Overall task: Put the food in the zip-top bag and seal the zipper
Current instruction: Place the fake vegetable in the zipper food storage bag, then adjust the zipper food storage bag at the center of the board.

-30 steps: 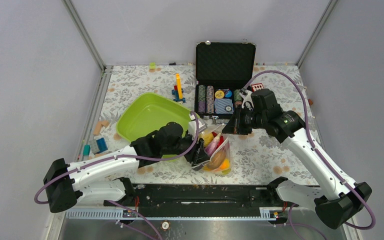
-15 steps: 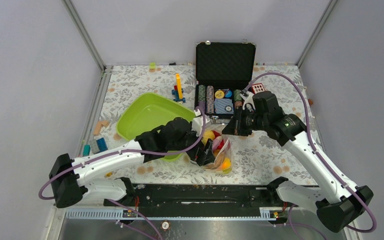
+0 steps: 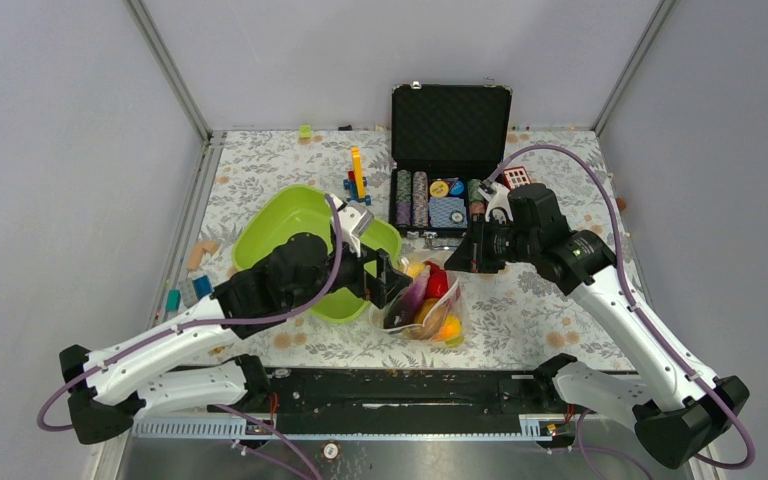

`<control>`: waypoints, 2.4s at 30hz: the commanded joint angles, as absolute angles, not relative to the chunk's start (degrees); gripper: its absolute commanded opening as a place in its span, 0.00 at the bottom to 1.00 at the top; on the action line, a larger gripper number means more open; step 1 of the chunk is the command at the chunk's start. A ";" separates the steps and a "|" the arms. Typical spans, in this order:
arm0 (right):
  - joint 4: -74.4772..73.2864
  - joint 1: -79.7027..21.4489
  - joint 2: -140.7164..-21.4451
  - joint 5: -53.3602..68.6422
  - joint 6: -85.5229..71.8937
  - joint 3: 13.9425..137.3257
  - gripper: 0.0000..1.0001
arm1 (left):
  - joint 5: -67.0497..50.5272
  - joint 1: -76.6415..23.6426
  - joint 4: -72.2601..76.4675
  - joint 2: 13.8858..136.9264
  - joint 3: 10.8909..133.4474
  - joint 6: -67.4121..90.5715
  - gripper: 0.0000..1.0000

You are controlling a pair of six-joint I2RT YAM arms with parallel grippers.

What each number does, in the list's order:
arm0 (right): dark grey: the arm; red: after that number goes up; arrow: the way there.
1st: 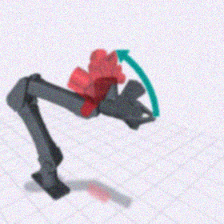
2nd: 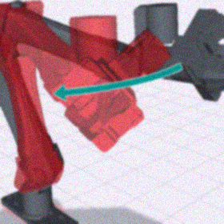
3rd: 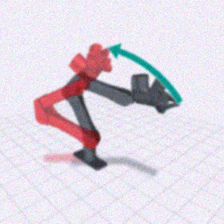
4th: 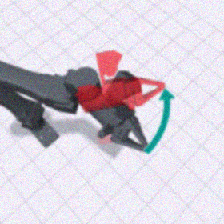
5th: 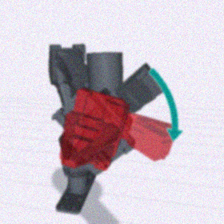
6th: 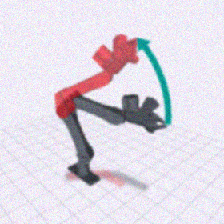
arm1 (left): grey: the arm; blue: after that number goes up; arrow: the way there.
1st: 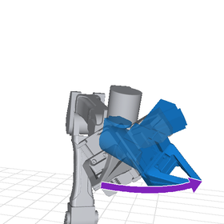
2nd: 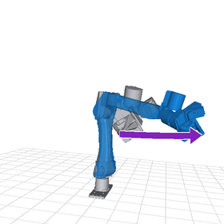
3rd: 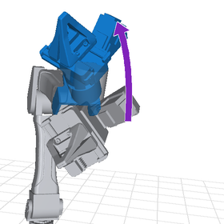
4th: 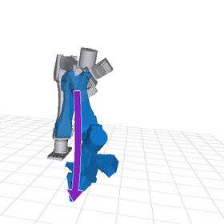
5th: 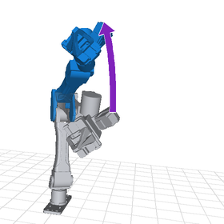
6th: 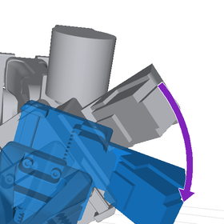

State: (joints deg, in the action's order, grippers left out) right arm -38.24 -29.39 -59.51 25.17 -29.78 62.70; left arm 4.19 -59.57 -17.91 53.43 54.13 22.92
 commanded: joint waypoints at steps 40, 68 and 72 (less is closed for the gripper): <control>-43.30 -50.01 -47.56 -11.42 -29.34 60.28 0.77 | 27.58 -59.55 -30.21 80.51 78.41 44.03 0.00; -41.35 -71.89 -51.41 -29.90 -43.13 58.88 0.68 | 31.05 -59.51 -31.39 81.80 78.01 47.99 0.00; -41.42 -71.98 -54.10 -29.41 -45.42 58.05 0.68 | 31.28 -59.50 -31.47 81.91 78.22 48.20 0.00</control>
